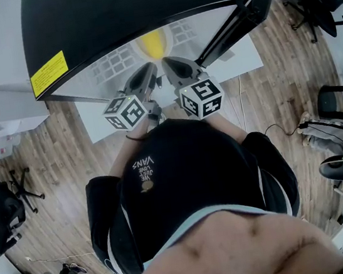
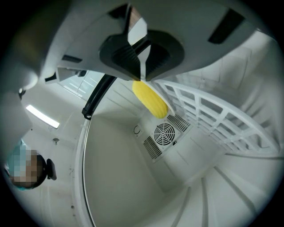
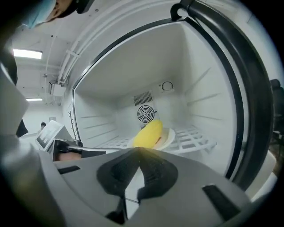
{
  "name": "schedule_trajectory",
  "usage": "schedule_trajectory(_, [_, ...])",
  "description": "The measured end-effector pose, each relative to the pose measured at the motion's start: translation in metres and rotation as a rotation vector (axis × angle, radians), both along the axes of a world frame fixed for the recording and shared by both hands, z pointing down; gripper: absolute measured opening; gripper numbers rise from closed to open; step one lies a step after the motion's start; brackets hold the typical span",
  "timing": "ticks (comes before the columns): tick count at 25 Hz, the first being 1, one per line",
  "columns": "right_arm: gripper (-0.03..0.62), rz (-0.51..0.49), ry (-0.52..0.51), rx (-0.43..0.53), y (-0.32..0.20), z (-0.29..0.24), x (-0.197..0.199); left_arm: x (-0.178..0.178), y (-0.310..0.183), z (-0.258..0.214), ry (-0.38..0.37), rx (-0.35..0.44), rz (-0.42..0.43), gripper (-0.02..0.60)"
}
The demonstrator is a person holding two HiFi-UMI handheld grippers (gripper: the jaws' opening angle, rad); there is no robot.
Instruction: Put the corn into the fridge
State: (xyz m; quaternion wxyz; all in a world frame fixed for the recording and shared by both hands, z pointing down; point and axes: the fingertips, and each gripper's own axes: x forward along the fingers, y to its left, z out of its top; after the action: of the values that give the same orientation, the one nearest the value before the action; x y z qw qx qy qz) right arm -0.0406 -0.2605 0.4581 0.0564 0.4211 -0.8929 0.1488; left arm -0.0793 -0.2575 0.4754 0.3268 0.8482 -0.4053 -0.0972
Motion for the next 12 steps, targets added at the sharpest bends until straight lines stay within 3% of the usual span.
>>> schedule_trajectory(12, [0.012, -0.001, -0.001, 0.004, -0.0093, -0.0002, -0.0042, -0.0076, -0.0056, 0.0002, -0.001, 0.001, -0.015, 0.045])
